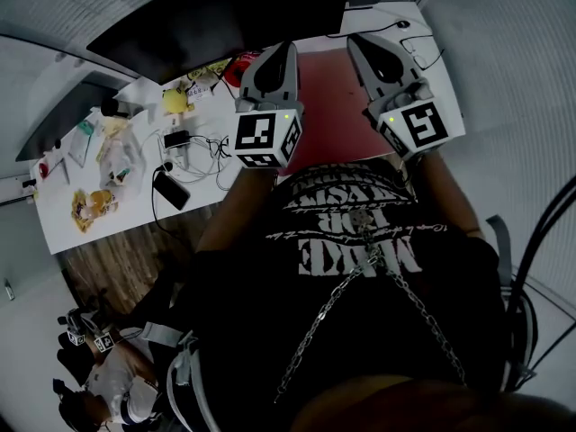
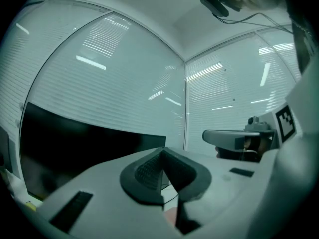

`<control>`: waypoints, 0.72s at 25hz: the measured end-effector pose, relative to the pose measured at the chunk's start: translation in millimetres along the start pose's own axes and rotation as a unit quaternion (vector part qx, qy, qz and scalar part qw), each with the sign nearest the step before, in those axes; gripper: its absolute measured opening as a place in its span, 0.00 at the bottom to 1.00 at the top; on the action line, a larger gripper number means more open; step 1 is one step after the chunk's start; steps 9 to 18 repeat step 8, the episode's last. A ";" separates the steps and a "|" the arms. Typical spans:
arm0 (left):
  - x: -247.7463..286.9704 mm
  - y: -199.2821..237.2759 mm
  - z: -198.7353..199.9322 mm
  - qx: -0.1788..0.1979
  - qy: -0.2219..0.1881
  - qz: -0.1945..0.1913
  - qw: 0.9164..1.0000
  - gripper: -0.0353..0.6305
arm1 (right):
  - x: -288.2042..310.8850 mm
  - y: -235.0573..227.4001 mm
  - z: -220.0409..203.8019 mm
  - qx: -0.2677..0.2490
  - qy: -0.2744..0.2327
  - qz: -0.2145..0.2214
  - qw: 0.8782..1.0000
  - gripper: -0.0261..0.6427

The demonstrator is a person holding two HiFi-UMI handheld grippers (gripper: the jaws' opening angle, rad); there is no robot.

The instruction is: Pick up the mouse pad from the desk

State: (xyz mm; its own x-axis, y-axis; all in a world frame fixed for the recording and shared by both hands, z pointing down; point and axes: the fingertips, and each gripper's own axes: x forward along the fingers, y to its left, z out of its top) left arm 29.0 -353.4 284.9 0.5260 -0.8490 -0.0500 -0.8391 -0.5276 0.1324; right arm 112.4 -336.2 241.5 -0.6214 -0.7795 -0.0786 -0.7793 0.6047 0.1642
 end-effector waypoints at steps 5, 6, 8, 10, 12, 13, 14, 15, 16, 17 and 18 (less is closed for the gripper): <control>5.6 2.5 0.3 0.001 0.001 0.000 1.000 0.06 | 4.4 -5.9 -15.5 0.009 0.032 0.005 0.999 0.04; 6.3 6.5 -1.1 0.001 0.003 0.000 1.000 0.06 | 7.0 -6.2 -19.6 0.015 0.037 0.004 0.999 0.04; 8.0 14.8 -4.7 0.001 0.009 0.001 1.000 0.06 | 11.5 -7.2 -26.9 0.030 0.043 -0.002 0.999 0.04; 8.0 14.8 -4.7 0.001 0.009 0.001 1.000 0.06 | 11.5 -7.2 -26.9 0.030 0.043 -0.002 0.999 0.04; 8.0 14.8 -4.7 0.001 0.009 0.001 1.000 0.06 | 11.5 -7.2 -26.9 0.030 0.043 -0.002 0.999 0.04; 8.0 14.8 -4.7 0.001 0.009 0.001 1.000 0.06 | 11.5 -7.2 -26.9 0.030 0.043 -0.002 0.999 0.04; 8.0 14.8 -4.7 0.001 0.009 0.001 1.000 0.06 | 11.5 -7.2 -26.9 0.030 0.043 -0.002 0.999 0.04; 8.0 14.8 -4.7 0.001 0.009 0.001 1.000 0.06 | 11.5 -7.2 -26.9 0.030 0.043 -0.002 0.999 0.04; 8.0 14.8 -4.7 0.001 0.009 0.001 1.000 0.06 | 11.5 -7.2 -26.9 0.030 0.043 -0.002 0.999 0.04; 8.0 14.8 -4.7 0.001 0.009 0.001 1.000 0.06 | 11.5 -7.2 -26.9 0.030 0.043 -0.002 0.999 0.04; 8.0 14.8 -4.7 0.001 0.009 0.001 1.000 0.06 | 11.5 -7.2 -26.9 0.030 0.043 -0.002 0.999 0.04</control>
